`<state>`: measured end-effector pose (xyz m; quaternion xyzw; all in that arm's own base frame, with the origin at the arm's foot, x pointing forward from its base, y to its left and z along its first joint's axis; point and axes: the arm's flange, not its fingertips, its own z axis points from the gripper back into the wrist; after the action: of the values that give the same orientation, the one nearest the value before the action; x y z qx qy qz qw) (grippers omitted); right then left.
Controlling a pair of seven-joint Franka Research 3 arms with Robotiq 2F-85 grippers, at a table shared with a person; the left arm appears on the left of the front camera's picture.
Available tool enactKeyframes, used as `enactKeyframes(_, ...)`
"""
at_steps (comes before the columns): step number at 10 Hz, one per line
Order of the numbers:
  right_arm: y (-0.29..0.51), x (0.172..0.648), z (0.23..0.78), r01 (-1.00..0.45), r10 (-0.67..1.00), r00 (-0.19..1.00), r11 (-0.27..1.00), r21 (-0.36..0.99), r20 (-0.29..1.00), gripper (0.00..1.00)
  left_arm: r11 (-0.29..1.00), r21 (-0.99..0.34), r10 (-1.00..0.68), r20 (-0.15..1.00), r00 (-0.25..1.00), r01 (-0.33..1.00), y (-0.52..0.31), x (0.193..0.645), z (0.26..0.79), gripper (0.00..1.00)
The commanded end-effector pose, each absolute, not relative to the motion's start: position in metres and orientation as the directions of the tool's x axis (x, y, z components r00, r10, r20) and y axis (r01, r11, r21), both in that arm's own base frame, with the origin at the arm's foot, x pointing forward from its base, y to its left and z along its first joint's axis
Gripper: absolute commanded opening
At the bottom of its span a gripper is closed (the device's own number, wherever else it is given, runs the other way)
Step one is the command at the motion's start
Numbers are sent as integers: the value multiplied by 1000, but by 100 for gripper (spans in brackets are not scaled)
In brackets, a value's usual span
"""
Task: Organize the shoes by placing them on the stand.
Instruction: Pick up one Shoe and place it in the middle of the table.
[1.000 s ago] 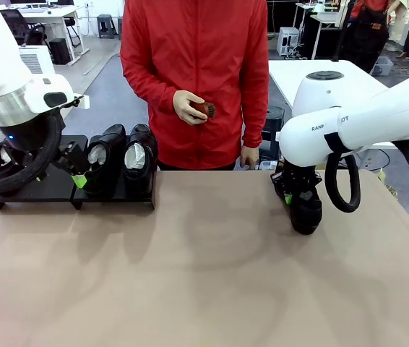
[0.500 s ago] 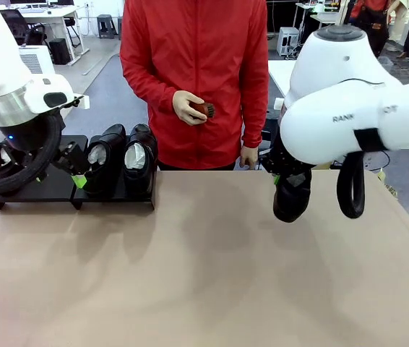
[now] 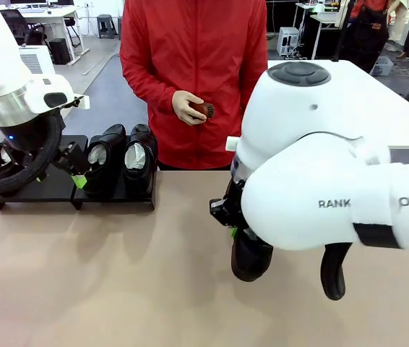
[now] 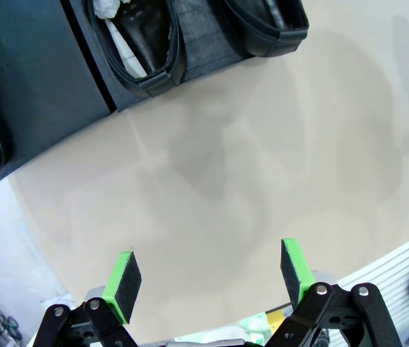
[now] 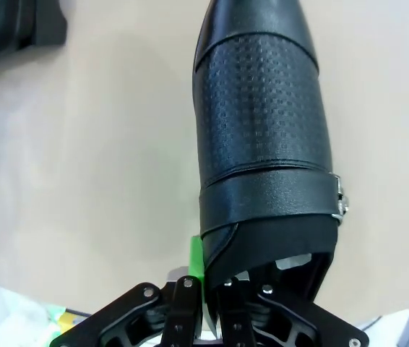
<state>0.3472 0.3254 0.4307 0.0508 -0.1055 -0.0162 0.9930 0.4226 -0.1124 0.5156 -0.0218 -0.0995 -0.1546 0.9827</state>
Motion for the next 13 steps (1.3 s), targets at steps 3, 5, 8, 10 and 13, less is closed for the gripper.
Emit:
enactKeyframes(3, 344, 362, 397, 29, -51, 984, 991, 127, 171, 0, 949, 0, -310, 204, 929, 317, -109, 420, 515, 100)
enactKeyframes(5, 351, 362, 384, 38, -56, 990, 990, 134, 131, 0, 949, 0, -310, 204, 929, 317, -109, 420, 515, 100)
enactKeyframes(8, 354, 362, 375, 52, -68, 991, 989, 136, 117, 0, 949, 0, -310, 204, 929, 317, -109, 420, 515, 100)
enactKeyframes(10, 354, 362, 369, 70, -84, 992, 987, 146, 96, 10, 949, 0, -310, 204, 929, 317, -109, 420, 515, 100)
enactKeyframes(13, 353, 364, 369, 110, -128, 987, 979, 172, 95, 56, 949, 0, -310, 204, 929, 317, -109, 420, 515, 100)
